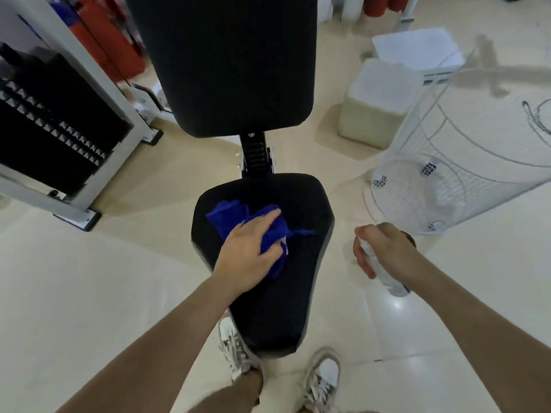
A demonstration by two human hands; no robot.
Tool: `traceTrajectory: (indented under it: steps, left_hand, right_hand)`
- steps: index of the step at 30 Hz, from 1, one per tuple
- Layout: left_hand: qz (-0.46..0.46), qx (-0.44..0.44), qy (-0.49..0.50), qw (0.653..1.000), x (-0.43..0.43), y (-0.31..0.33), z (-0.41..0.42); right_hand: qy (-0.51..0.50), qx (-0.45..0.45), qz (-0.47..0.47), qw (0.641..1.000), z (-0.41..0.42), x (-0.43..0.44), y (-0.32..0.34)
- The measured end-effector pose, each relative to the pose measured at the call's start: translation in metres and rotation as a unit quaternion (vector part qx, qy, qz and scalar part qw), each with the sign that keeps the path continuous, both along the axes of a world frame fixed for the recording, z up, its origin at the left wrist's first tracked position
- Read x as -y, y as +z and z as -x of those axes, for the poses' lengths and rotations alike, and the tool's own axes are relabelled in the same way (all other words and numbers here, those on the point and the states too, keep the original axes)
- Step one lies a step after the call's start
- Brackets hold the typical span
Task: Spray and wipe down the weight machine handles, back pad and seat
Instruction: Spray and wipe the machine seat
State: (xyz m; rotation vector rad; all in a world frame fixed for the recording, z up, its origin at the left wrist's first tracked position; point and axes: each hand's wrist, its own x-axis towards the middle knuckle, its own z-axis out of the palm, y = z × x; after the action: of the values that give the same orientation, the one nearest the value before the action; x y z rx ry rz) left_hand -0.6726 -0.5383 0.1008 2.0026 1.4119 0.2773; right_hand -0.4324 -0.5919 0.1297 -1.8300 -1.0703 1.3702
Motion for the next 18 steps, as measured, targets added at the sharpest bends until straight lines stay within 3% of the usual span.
traceTrajectory:
  steps: [3,14,18]
  left_hand:
    - [0.049,0.001,0.089,0.995,0.009,0.009,-0.003]
    - [0.011,0.018,0.057,0.998,0.095,0.031,0.01]
    - [0.007,-0.007,0.057,0.998,0.138,0.036,0.014]
  right_hand:
    - [0.03,0.007,0.015,0.999,0.003,0.014,0.016]
    - [0.046,-0.044,0.026,0.998,0.055,0.08,0.029]
    - [0.002,-0.056,0.029,0.998,0.079,0.105,0.041]
